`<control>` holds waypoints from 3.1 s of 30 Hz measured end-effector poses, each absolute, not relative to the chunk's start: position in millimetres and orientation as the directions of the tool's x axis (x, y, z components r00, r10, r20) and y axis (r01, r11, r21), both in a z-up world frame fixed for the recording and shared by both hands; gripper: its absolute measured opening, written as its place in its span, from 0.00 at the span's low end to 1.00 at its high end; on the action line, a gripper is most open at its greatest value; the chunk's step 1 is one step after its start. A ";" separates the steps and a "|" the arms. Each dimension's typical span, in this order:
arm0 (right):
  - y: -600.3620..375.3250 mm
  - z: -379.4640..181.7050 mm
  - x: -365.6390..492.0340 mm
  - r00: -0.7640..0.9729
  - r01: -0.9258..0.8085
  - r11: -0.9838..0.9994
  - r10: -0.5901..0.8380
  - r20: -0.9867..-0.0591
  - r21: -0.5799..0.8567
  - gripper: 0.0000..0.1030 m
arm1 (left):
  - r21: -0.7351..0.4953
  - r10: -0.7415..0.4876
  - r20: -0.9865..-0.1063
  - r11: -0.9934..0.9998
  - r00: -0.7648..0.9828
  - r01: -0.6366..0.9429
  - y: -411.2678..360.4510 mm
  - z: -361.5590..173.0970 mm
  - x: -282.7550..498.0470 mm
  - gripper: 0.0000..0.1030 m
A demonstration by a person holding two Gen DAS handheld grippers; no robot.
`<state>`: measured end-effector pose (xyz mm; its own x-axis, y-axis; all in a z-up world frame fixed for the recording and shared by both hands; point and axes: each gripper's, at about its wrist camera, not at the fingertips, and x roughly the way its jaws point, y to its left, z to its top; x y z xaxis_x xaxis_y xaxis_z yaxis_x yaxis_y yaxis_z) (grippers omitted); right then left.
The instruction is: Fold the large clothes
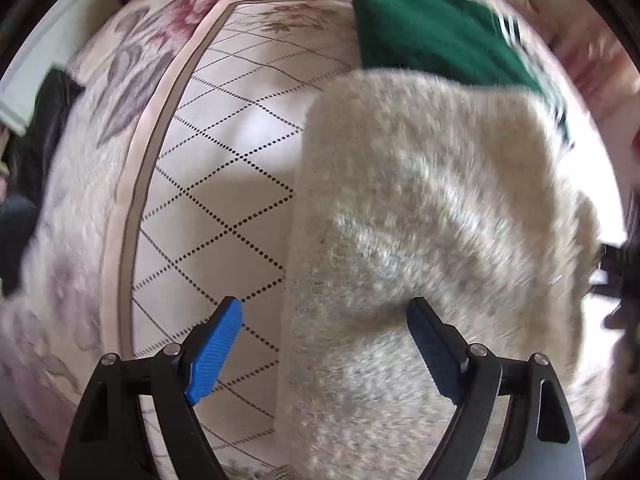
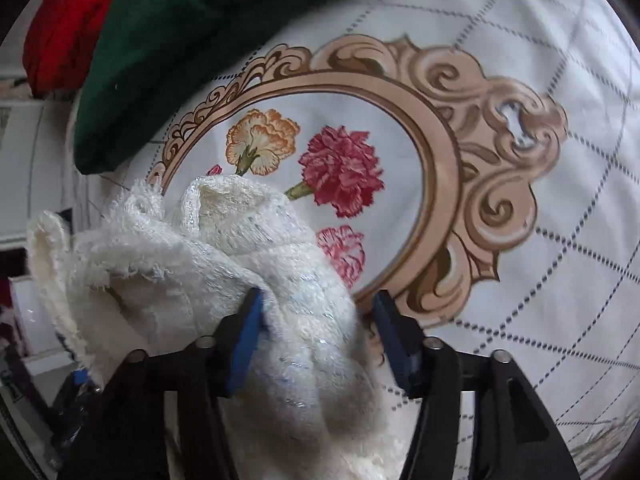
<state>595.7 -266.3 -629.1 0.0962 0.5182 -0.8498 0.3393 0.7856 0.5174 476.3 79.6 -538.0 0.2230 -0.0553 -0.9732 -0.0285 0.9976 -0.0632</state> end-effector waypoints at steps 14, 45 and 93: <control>-228.4 -674.3 580.6 0.030 0.225 0.573 0.804 -0.593 0.788 1.00 | -0.587 -0.566 -0.808 0.798 0.161 -0.138 131.1 -609.7 510.0 0.85; -251.3 -492.9 747.6 0.192 0.183 0.501 0.826 -0.531 0.846 0.36 | -0.499 -0.465 -0.800 0.867 0.380 0.011 41.6 -434.3 635.2 0.64; -212.5 -111.2 486.9 0.595 0.215 0.972 -0.204 -0.778 -0.091 1.00 | -0.023 -0.066 -0.773 0.997 0.632 0.075 -25.8 -212.9 444.9 1.00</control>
